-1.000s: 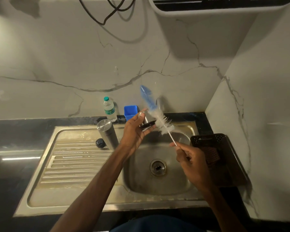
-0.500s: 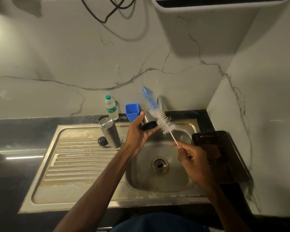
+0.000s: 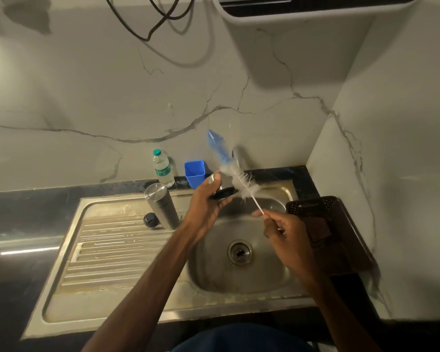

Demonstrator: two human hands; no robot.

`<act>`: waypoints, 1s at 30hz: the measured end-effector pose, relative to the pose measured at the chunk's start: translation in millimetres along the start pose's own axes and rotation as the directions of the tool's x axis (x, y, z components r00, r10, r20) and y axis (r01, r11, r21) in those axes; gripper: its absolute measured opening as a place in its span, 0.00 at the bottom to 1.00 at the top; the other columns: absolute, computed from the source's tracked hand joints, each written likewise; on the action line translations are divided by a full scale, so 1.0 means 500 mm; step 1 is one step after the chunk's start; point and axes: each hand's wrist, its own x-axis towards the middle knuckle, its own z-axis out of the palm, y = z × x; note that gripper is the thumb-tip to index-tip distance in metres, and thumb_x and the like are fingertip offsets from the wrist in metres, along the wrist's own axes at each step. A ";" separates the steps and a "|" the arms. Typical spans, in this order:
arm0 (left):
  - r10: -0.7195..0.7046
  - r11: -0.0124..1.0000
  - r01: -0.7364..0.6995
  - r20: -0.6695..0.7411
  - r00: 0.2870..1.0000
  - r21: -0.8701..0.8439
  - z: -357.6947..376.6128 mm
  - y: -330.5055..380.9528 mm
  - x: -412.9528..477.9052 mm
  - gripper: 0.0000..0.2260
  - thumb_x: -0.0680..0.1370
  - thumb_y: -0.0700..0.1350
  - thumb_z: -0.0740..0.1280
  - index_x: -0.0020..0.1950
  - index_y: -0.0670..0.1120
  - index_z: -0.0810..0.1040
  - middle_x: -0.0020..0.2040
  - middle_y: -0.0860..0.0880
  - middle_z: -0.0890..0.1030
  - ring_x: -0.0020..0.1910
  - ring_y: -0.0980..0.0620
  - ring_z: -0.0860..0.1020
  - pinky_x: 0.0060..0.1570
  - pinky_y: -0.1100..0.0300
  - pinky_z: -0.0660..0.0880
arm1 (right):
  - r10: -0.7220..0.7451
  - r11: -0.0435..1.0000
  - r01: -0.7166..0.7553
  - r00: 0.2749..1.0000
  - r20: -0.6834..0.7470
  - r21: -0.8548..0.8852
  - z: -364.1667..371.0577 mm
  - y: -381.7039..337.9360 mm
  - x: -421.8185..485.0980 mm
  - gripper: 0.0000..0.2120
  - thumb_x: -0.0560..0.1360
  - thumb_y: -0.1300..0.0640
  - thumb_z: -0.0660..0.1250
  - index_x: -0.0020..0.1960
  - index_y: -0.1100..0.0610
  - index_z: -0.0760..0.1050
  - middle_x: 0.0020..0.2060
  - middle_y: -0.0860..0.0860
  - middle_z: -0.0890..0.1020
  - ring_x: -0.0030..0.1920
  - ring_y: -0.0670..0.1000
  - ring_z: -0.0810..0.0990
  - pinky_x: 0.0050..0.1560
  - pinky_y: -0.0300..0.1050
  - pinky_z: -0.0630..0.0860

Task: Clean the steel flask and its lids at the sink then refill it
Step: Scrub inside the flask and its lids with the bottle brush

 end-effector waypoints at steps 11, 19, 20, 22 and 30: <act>0.017 1.000 -0.017 -0.037 0.999 -0.009 -0.024 0.012 -0.003 0.20 0.79 0.44 0.69 0.67 0.34 0.77 0.64 0.37 0.82 0.65 0.38 0.80 0.66 0.47 0.78 | -0.012 1.000 0.012 1.000 0.015 -0.010 0.006 0.012 -0.005 0.13 0.83 0.63 0.64 0.58 0.51 0.84 0.26 0.43 0.75 0.26 0.43 0.70 0.29 0.33 0.66; -0.046 0.989 0.048 0.014 0.999 -0.140 0.004 -0.004 -0.007 0.18 0.85 0.45 0.62 0.74 0.41 0.72 0.70 0.35 0.77 0.64 0.38 0.80 0.68 0.43 0.75 | -0.042 0.998 0.041 0.999 -0.014 -0.043 0.014 -0.005 0.030 0.12 0.83 0.63 0.64 0.60 0.53 0.84 0.31 0.35 0.79 0.27 0.42 0.72 0.27 0.39 0.68; -0.043 0.989 0.043 0.004 0.999 -0.140 0.000 -0.003 -0.005 0.17 0.86 0.46 0.62 0.74 0.42 0.73 0.69 0.36 0.78 0.65 0.38 0.80 0.68 0.43 0.75 | -0.028 0.999 0.028 1.000 -0.002 -0.029 0.010 0.005 0.018 0.12 0.83 0.64 0.64 0.60 0.54 0.83 0.30 0.36 0.79 0.26 0.41 0.72 0.28 0.35 0.67; -0.054 0.984 0.053 -0.006 0.999 -0.168 -0.009 -0.003 0.000 0.20 0.85 0.47 0.63 0.75 0.41 0.71 0.69 0.35 0.78 0.66 0.36 0.79 0.67 0.42 0.76 | -0.006 1.000 0.006 1.000 -0.003 -0.006 0.002 0.022 -0.009 0.13 0.83 0.66 0.63 0.60 0.56 0.83 0.28 0.38 0.78 0.26 0.41 0.73 0.29 0.29 0.66; -0.104 0.984 0.107 0.031 0.994 -0.142 0.021 -0.027 -0.003 0.16 0.87 0.48 0.58 0.68 0.39 0.74 0.62 0.33 0.81 0.62 0.33 0.80 0.65 0.41 0.78 | -0.066 0.996 0.064 0.997 -0.047 -0.055 0.026 -0.015 0.038 0.12 0.83 0.63 0.63 0.57 0.55 0.85 0.28 0.37 0.77 0.26 0.43 0.74 0.29 0.33 0.67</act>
